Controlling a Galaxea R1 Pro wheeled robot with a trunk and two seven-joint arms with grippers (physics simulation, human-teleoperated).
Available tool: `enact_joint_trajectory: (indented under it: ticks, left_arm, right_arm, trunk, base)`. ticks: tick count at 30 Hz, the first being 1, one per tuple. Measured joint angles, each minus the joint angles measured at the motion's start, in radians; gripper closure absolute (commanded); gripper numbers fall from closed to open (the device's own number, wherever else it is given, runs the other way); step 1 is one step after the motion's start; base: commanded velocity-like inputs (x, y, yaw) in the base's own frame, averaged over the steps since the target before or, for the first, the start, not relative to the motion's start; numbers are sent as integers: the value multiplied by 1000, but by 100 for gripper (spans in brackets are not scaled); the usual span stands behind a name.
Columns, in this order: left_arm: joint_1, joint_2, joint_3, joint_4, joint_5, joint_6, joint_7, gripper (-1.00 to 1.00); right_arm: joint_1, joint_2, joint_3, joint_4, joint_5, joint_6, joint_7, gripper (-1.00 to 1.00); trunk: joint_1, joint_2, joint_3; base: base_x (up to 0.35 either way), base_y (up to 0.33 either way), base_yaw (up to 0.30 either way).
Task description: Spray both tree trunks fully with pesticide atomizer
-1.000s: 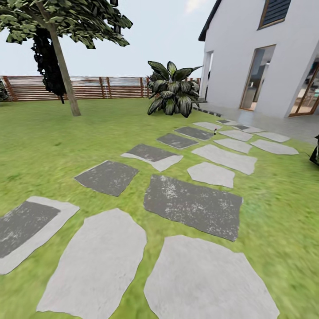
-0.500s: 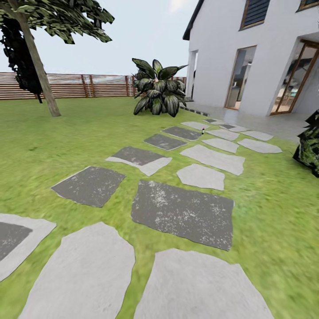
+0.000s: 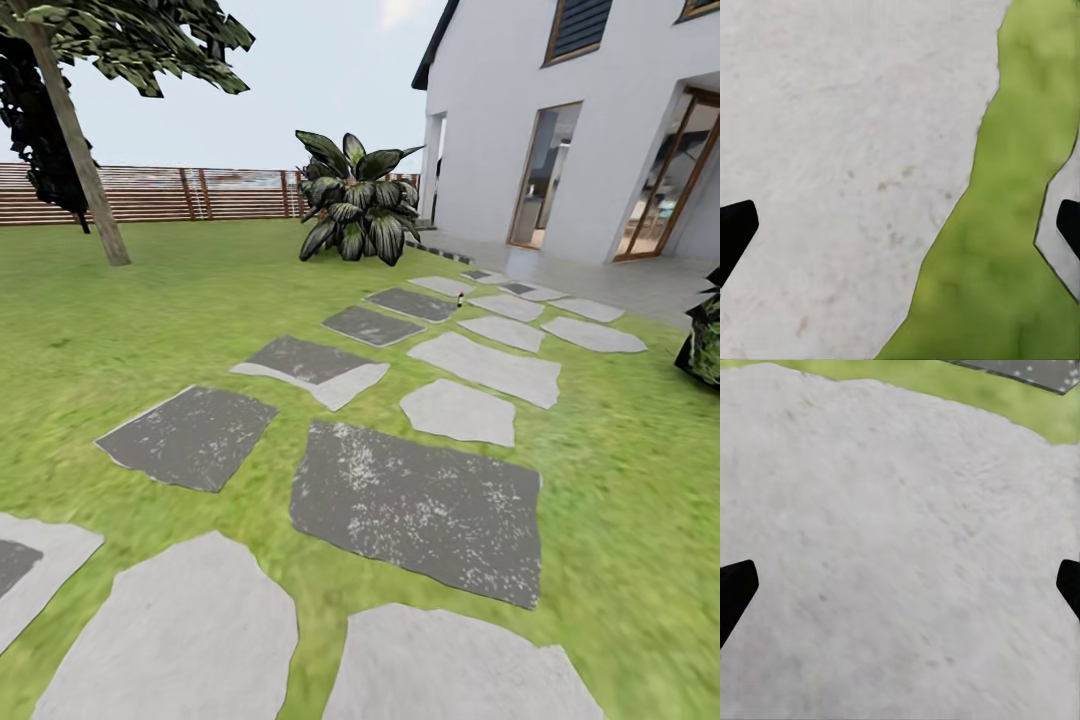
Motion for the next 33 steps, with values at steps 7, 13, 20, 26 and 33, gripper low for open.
enact_joint_trajectory:
  ticks: [7, 13, 20, 26, 33]
  left_arm:
    - [0, 0, 0, 0, 1, 0, 0, -100]
    - [0, 0, 0, 0, 0, 0, 0, -100]
    - [0, 0, 0, 0, 0, 0, 0, -100]
    - [0, 0, 0, 0, 0, 0, 0, -100]
    - [0, 0, 0, 0, -1, 0, 0, -100]
  right_arm:
    - [0, 0, 0, 0, 0, 0, 0, -100]
    - [1, 0, 0, 0, 0, 1, 0, -100]
    - [0, 0, 1, 0, 0, 1, 0, -100]
    - [0, 0, 1, 0, 0, 1, 0, -100]
    - [1, 0, 1, 0, 0, 1, 0, -100]
  trunk:
    - [0, 0, 0]
    - [0, 0, 0]
    - [0, 0, 0]
    - [0, 0, 0]
    - [0, 0, 0]
  base:
    - [339, 0, 0]
    - [339, 0, 0]
    - [339, 0, 0]
    - [339, 0, 0]
    - [339, 0, 0]
